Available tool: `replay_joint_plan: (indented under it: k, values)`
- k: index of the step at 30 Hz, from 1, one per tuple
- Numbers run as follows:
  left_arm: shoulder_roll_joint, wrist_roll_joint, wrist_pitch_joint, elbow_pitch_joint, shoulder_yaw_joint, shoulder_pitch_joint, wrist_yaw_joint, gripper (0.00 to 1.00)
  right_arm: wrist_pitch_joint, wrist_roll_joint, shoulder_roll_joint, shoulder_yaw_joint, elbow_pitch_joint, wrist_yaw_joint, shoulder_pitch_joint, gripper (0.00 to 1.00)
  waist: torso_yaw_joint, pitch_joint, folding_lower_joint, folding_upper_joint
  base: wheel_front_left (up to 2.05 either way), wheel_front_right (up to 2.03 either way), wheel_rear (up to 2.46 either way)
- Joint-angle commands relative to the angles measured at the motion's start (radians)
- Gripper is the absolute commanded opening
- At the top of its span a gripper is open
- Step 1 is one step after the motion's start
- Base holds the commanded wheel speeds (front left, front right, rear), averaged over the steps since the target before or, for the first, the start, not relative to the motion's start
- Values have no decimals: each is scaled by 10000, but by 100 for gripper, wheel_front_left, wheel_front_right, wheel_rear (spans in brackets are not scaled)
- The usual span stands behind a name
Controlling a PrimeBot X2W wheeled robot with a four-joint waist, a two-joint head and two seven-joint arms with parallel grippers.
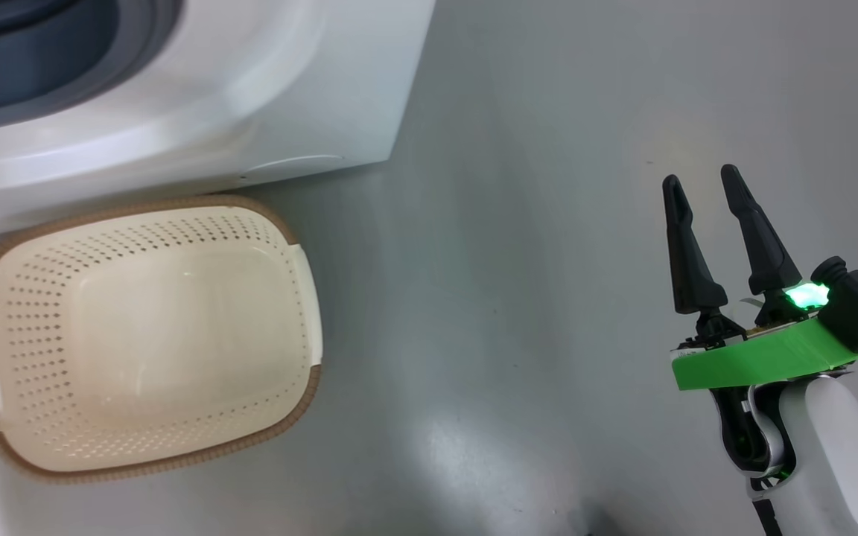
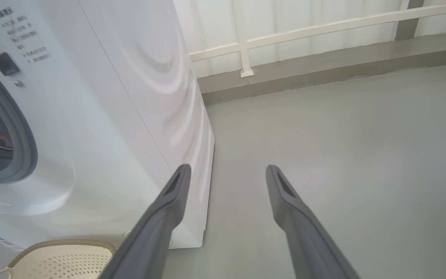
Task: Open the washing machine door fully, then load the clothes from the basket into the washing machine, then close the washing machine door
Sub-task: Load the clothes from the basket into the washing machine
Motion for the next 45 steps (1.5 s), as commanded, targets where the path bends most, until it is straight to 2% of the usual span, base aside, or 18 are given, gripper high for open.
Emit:
replay_joint_plan:
  k: [1,3,4,5,6,11,20,29,35,39,45]
  values:
    - [623,289,-55,-646,335,-306,4,0,-80,-94,11,234,-272,46,-39,100,-209,197,0,0,0,0,0]
    - [628,575,-55,-1055,445,-335,4,0,-80,-92,41,253,-294,46,-69,100,-293,263,0,0,0,0,0]
    - [604,682,-55,-1075,504,-280,4,15,-80,-95,53,263,-299,46,-70,100,-326,271,0,0,0,0,0]
    - [576,763,-55,-901,507,-201,4,79,-80,-99,63,271,-297,46,-63,100,-359,268,0,0,0,0,0]
    - [577,853,-55,-772,485,-171,4,100,-80,-100,75,279,-293,46,-54,100,-397,267,0,0,0,0,0]
    - [526,935,-55,-432,772,-42,4,100,-80,-104,121,282,-302,46,-11,100,-508,245,0,0,0,0,0]
    - [433,967,-55,-141,730,167,4,100,-80,-131,104,274,-274,46,31,100,-448,91,0,0,0,0,0]
    - [724,925,17,2183,-665,-491,4,100,-80,-115,67,412,-309,46,135,100,-463,-80,0,0,0,0,0]
    - [784,659,1163,3617,-1580,-1360,4,100,-80,-106,53,318,-308,46,285,100,-365,-157,0,0,0,0,0]
    - [770,562,1504,4028,-2030,-1818,4,100,-80,-112,73,305,-297,46,268,100,-262,-209,0,0,0,0,0]
    - [726,166,1279,4136,-2646,-1816,4,100,-80,-138,64,303,-290,46,283,100,-108,-369,0,0,0,0,0]
